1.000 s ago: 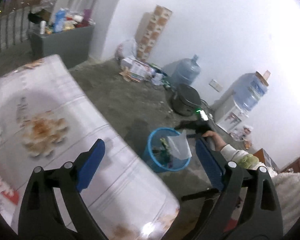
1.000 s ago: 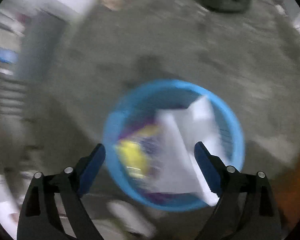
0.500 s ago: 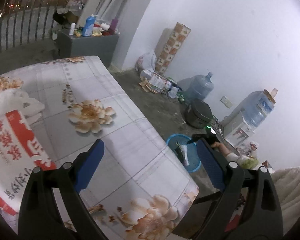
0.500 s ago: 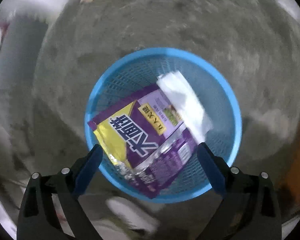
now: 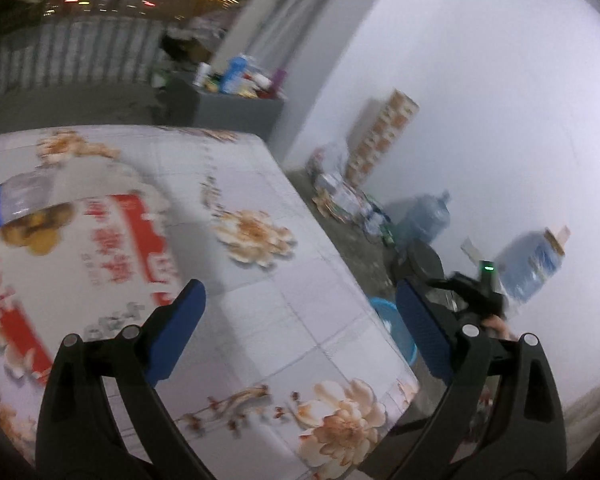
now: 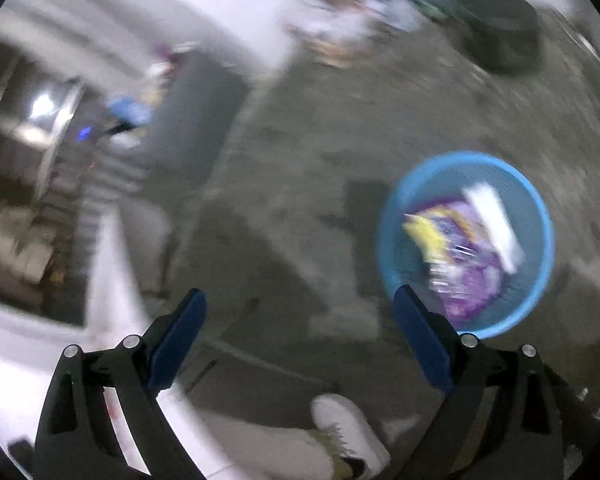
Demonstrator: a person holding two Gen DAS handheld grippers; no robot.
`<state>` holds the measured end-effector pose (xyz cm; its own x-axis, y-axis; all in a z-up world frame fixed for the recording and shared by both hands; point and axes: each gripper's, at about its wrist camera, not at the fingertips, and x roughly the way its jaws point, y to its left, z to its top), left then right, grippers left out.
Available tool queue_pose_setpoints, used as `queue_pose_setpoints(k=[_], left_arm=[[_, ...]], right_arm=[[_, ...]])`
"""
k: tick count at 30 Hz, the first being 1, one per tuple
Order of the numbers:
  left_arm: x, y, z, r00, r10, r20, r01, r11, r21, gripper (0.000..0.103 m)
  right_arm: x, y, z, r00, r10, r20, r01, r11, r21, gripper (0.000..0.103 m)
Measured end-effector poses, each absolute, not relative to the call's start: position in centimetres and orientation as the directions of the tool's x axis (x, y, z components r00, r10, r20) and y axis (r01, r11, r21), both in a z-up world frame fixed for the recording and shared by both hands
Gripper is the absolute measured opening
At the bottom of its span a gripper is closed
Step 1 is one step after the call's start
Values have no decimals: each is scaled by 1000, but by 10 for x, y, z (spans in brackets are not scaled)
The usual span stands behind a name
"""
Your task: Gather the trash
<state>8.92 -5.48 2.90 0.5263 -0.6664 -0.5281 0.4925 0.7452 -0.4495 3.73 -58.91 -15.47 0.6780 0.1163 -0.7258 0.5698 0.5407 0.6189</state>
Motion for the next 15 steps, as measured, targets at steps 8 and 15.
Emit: queue_pose_setpoints(k=[8,15], left_arm=[[75,40,45,695,-584,-420,391,797,-460,91],[96,114,42,785,-441,-434,218,854,-473,88]], right_arm=[[98,-452,-61,753,338,-564,207,692,691,83],[168,-324,-73,590,592,-549,31,663,748,67]])
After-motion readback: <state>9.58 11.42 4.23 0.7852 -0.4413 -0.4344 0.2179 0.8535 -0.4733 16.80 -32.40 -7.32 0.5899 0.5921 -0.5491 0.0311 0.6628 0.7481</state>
